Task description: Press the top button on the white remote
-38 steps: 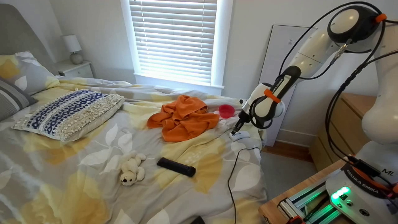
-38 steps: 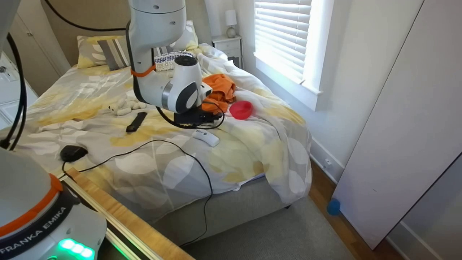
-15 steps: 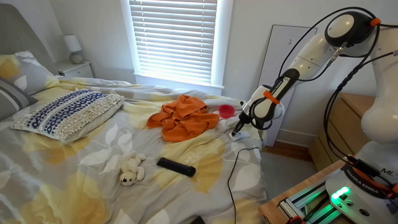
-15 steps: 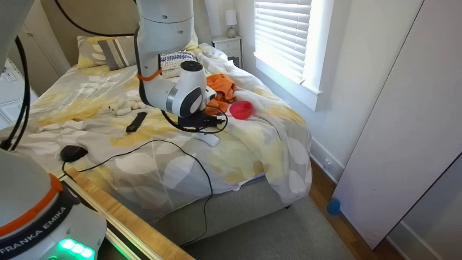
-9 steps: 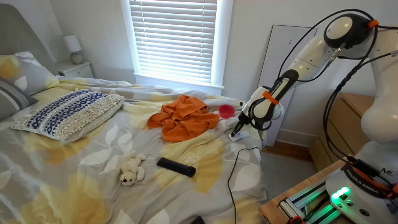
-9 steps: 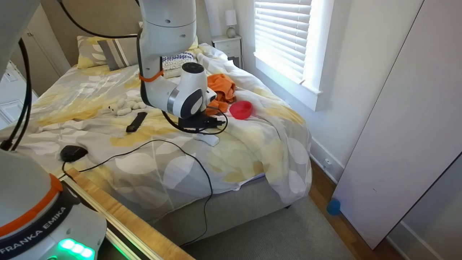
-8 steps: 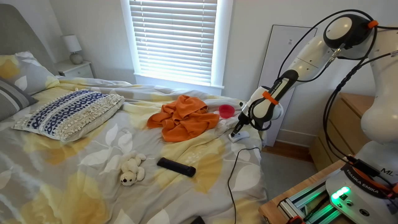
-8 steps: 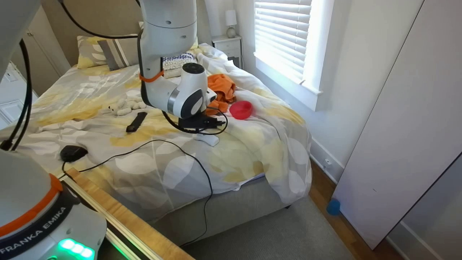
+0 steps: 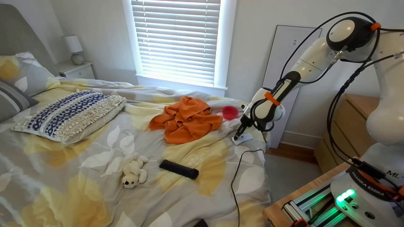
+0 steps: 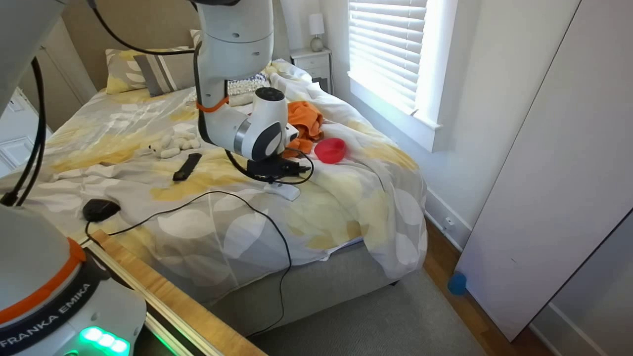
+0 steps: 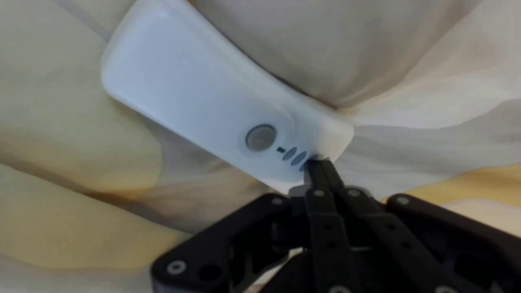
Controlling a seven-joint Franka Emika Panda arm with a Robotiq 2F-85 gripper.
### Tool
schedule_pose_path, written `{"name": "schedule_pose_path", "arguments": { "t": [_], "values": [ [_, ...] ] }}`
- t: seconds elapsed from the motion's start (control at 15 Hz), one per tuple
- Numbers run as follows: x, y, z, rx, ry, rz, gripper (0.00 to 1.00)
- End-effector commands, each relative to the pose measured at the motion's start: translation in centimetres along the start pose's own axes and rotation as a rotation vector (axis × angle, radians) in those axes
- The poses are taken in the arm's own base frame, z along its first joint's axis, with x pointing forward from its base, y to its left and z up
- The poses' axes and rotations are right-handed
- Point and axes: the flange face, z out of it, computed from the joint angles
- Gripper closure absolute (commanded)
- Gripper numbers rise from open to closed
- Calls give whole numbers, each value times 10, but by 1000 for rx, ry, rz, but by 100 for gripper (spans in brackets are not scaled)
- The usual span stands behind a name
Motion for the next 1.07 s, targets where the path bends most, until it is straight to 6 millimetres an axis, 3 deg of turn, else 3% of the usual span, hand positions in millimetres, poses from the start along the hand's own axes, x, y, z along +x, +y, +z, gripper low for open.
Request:
{"name": "schedule_pose_path", "arguments": {
  "t": [0.0,0.13,0.53,1.0],
  "values": [
    [-7,5,24,36,-45,-9,100],
    [-2,5,20,30,-54,-18,100],
    [20,-34,-47,-11,-6,-85,100],
    [17,-69,-88,-8,-12,-109,100]
  ]
}}
